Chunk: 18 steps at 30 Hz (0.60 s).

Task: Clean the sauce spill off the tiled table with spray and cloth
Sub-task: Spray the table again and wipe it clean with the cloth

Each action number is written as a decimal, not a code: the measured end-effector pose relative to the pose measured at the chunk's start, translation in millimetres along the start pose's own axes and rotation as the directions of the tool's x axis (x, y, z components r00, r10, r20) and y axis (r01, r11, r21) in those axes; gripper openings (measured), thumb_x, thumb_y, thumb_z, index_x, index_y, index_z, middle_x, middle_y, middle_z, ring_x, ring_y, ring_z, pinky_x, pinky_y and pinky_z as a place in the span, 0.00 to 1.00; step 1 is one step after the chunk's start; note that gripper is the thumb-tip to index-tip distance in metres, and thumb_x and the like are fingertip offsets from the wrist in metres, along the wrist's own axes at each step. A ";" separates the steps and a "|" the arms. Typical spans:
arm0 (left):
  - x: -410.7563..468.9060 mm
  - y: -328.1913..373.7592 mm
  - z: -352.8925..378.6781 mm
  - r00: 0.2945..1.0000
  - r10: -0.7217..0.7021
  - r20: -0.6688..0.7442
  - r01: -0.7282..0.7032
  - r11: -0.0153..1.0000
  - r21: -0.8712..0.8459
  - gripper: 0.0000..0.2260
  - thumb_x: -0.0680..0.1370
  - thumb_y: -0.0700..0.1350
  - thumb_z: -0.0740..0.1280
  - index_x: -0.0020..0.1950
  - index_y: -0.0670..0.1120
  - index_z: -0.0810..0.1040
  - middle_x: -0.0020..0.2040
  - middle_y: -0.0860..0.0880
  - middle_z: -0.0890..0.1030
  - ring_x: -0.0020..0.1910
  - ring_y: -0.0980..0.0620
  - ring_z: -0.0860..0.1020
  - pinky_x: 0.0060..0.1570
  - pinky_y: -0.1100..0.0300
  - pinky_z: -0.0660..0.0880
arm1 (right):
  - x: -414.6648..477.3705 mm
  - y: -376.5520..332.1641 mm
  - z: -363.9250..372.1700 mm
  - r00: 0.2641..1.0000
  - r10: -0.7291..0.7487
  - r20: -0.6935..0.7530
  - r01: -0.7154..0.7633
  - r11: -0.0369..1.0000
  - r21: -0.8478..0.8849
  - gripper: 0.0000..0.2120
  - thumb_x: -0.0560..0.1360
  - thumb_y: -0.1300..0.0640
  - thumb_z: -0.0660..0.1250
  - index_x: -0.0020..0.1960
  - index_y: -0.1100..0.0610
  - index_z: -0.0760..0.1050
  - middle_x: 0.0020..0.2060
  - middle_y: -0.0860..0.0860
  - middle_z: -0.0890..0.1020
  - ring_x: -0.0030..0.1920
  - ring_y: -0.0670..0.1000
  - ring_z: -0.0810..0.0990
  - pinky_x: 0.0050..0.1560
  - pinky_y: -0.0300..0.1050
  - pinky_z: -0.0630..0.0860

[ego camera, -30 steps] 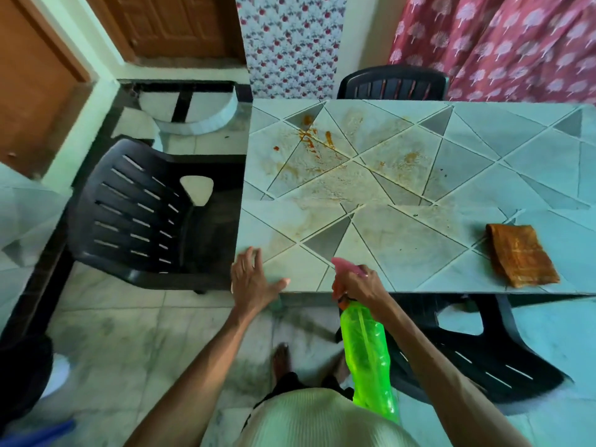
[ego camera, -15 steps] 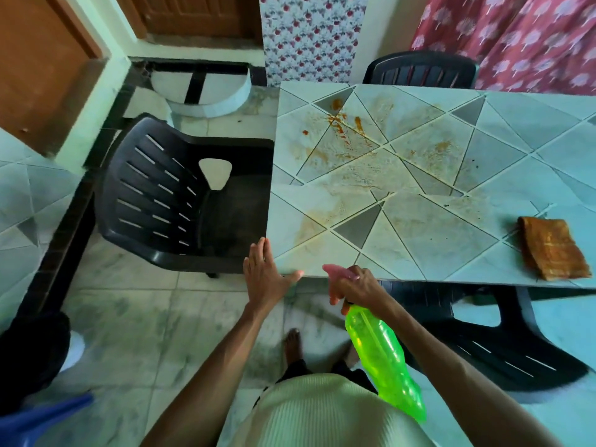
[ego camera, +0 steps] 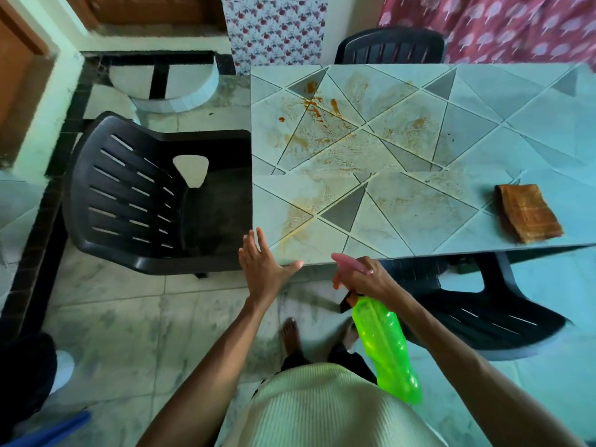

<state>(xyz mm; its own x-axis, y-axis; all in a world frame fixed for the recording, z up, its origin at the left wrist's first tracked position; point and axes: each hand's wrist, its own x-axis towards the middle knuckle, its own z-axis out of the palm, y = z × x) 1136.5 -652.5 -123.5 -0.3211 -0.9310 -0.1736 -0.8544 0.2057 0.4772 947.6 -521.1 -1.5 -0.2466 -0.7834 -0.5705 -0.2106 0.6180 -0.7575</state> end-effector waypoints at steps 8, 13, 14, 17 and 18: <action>-0.2 3.9 -1.2 0.999 -0.047 -0.016 0.046 0.996 -0.079 0.64 0.59 0.70 0.75 0.80 0.42 0.43 0.79 0.38 0.55 0.78 0.39 0.55 0.74 0.42 0.56 | 0.4 -11.4 8.4 0.997 -0.031 0.074 0.026 0.998 0.061 0.13 0.73 0.62 0.63 0.51 0.60 0.85 0.35 0.51 0.84 0.26 0.51 0.80 0.31 0.40 0.77; -2.1 -0.7 -4.8 0.997 -0.069 -0.019 0.066 0.993 -0.094 0.65 0.58 0.70 0.75 0.80 0.43 0.43 0.78 0.38 0.57 0.77 0.39 0.58 0.74 0.42 0.58 | 9.3 -26.7 19.8 0.996 -0.062 0.065 0.062 0.998 0.001 0.17 0.64 0.55 0.59 0.41 0.57 0.85 0.39 0.48 0.87 0.27 0.45 0.81 0.40 0.43 0.80; -2.6 -1.1 -5.8 0.997 -0.071 -0.017 0.069 0.993 -0.096 0.65 0.58 0.70 0.75 0.80 0.43 0.43 0.78 0.38 0.57 0.77 0.40 0.58 0.74 0.42 0.57 | 13.3 -23.6 18.9 0.995 -0.085 0.054 0.084 0.996 0.015 0.17 0.66 0.56 0.60 0.44 0.59 0.85 0.40 0.45 0.86 0.28 0.44 0.81 0.38 0.41 0.80; -2.8 0.2 -8.6 0.997 -0.074 -0.011 0.073 0.992 -0.099 0.65 0.58 0.69 0.76 0.80 0.42 0.43 0.78 0.38 0.57 0.77 0.41 0.58 0.75 0.43 0.57 | 19.3 -22.3 13.4 0.993 -0.108 -0.039 0.111 0.991 0.068 0.16 0.71 0.57 0.63 0.56 0.55 0.83 0.42 0.50 0.85 0.30 0.43 0.81 0.32 0.38 0.78; -2.1 0.7 -9.3 0.997 -0.072 -0.010 0.071 0.993 -0.094 0.65 0.58 0.69 0.76 0.80 0.42 0.43 0.78 0.38 0.58 0.77 0.41 0.58 0.75 0.43 0.57 | 21.2 -26.1 11.5 0.991 -0.103 -0.079 0.111 0.989 0.095 0.18 0.69 0.57 0.63 0.56 0.56 0.83 0.41 0.54 0.86 0.29 0.45 0.82 0.31 0.38 0.77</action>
<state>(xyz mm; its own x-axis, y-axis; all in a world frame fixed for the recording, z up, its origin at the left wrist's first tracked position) 1140.4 -653.2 -114.8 -0.2546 -0.9465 -0.1985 -0.8325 0.1100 0.5430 958.7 -554.6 2.5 -0.2979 -0.8353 -0.4622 -0.1459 0.5183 -0.8427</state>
